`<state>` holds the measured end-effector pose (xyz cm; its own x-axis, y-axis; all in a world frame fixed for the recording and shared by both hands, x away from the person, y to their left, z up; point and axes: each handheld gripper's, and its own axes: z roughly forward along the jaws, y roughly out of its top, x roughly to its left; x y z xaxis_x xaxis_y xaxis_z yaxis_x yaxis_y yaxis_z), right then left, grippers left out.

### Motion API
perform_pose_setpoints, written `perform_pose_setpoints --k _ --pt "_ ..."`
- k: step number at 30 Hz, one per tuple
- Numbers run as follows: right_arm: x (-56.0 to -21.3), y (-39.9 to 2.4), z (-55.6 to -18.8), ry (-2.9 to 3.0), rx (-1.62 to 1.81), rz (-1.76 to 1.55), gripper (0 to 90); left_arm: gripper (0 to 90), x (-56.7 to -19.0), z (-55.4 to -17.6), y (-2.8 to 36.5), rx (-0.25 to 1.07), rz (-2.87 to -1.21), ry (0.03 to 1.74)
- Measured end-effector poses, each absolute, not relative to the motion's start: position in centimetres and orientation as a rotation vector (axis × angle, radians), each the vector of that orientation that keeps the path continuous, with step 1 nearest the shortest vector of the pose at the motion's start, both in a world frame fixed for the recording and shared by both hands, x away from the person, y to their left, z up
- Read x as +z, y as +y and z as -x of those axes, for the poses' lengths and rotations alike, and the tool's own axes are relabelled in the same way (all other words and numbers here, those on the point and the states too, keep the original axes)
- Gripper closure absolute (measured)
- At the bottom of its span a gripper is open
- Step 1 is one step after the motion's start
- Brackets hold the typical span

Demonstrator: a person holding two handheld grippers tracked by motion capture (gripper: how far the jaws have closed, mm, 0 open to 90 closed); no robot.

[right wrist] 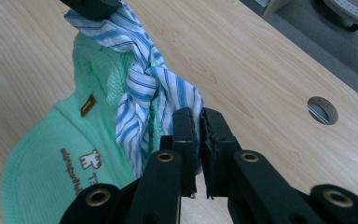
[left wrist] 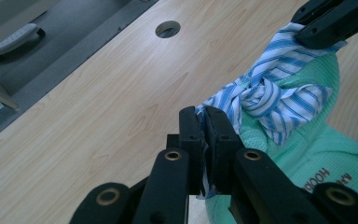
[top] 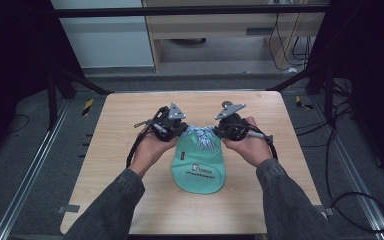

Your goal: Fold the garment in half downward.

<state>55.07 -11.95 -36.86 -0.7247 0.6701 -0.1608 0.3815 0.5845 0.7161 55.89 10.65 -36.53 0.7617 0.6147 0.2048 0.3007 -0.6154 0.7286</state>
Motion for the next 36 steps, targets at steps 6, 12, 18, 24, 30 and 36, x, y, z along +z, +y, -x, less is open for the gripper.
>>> perform_pose_setpoints --k 6,12,18,24,30,36 --pt "-37.7 -11.8 -54.7 2.417 0.916 -0.820 84.8 86.1 -37.6 -55.1 10.5 0.618 -2.269 0.653" --pt "-38.3 -11.5 -54.1 2.424 0.912 -0.798 84.7 86.1 -38.3 -54.6 11.0 0.606 -2.265 0.655" --pt "-38.5 -11.5 -53.7 2.429 0.916 -0.785 84.8 86.2 -38.5 -54.0 11.2 0.598 -2.258 0.654" --pt "-38.8 -11.4 -53.1 2.432 0.921 -0.768 84.8 86.2 -38.8 -53.1 11.3 0.594 -2.247 0.646" --pt "-39.4 -11.5 -52.5 2.446 0.921 -0.750 84.7 86.2 -39.5 -52.3 11.6 0.579 -2.243 0.643" --pt "-40.0 -11.2 -51.8 2.459 0.909 -0.721 84.8 86.2 -40.3 -51.5 12.0 0.564 -2.240 0.645"
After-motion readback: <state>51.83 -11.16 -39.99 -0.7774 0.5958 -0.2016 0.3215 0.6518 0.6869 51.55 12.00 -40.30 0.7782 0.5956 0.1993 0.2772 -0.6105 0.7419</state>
